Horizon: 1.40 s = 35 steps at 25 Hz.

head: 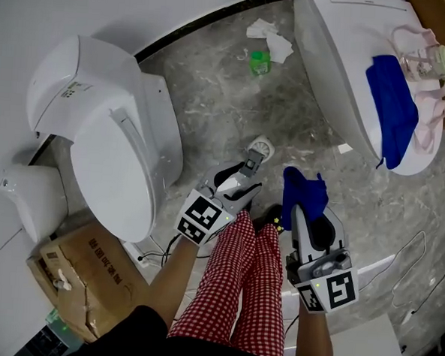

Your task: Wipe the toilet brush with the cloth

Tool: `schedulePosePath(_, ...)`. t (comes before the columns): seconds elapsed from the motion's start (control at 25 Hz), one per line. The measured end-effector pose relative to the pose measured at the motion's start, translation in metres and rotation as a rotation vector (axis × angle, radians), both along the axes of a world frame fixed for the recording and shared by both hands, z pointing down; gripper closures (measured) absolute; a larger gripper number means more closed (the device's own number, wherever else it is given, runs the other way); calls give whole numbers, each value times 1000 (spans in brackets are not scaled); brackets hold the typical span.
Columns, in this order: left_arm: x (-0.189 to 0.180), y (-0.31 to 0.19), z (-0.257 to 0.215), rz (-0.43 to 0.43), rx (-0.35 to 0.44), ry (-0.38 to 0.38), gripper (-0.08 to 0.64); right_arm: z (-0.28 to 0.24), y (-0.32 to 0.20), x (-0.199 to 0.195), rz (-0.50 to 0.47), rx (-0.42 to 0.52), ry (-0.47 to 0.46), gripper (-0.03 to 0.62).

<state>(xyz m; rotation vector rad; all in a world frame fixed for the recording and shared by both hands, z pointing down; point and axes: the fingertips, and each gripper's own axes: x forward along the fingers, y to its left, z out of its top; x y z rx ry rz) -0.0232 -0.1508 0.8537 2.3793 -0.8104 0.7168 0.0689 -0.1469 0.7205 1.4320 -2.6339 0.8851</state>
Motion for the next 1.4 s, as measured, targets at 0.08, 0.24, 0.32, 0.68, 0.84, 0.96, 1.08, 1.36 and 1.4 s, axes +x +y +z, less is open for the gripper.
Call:
schedulePosePath(0.08, 0, -2, 9, -7, -13, -9, 328, 1, 0, 2, -4, -5, -1, 523)
schedulePosePath(0.24, -3, -7, 27, -37, -47, -25, 328, 6, 1, 8, -2, -21, 6, 523)
schedulePosePath(0.32, -5, -7, 35, -47, -68, -36, 328, 8, 0, 10, 0, -29, 11, 523)
schedulePosePath(0.68, -6, -12, 69, -61, -152, -113, 328, 13, -10, 15, -4, -39, 4, 523)
schedulePosePath(0.84, -5, -11, 87, -35, -199, -175, 328, 14, -14, 19, -2, -44, 1, 523)
schedulePosePath(0.96, -7, -11, 99, -34, -236, -224, 328, 16, -16, 24, 1, -52, 4, 523)
schedulePosePath(1.08, -9, -13, 109, -30, -266, -274, 328, 17, -16, 28, 10, -57, 4, 523)
schedulePosePath(1.36, -4, -12, 126, 15, -334, -378, 328, 20, -13, 34, 24, -77, 2, 523)
schedulePosePath(1.4, -3, -12, 128, 15, -342, -385, 328, 21, -12, 34, 25, -79, 0, 523)
